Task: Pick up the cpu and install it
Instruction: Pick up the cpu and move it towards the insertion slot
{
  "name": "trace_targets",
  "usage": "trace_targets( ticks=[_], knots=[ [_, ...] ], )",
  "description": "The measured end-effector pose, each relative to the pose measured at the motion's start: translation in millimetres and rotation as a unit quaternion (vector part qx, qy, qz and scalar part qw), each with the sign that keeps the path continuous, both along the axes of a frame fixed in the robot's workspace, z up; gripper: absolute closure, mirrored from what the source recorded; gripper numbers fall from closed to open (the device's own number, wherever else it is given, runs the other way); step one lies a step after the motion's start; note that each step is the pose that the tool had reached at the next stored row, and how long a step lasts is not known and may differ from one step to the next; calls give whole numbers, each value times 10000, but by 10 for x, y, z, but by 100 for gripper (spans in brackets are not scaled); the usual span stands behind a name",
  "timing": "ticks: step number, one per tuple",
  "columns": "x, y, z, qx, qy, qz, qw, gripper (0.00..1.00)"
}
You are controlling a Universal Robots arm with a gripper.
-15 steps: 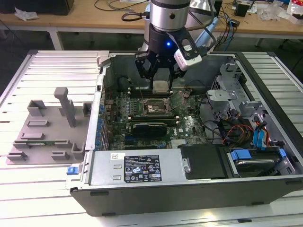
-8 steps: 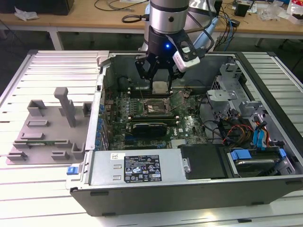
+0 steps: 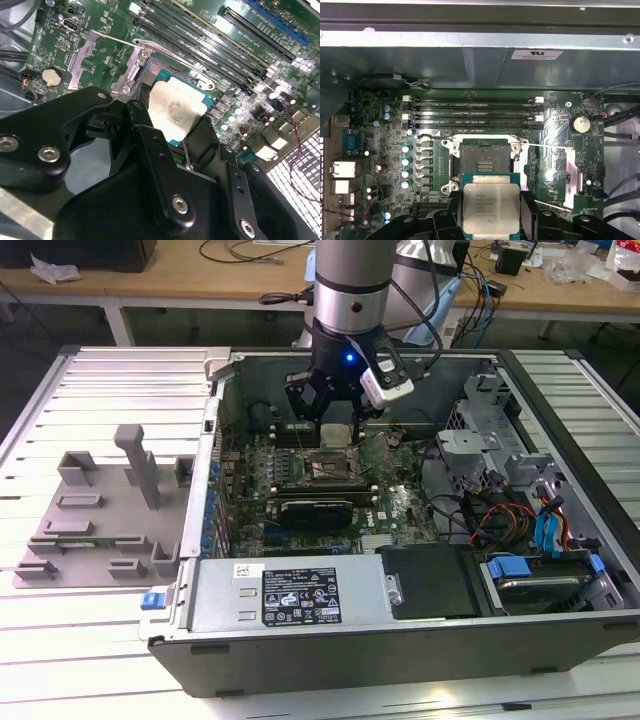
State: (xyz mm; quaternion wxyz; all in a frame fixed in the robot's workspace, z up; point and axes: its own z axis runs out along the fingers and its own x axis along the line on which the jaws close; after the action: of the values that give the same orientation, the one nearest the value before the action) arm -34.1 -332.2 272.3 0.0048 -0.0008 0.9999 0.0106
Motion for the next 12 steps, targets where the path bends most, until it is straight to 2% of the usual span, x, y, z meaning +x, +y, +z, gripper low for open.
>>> trace_targets(
  ticks=[3, 9, 12],
  knots=[
    [0, 0, -2, 0, 0, 0, 10000, 45],
    [27, 0, -77, 1, 0, -1, 10000, 45],
    [30, 0, -84, -1, 0, 0, 10000, 45]
  ],
)
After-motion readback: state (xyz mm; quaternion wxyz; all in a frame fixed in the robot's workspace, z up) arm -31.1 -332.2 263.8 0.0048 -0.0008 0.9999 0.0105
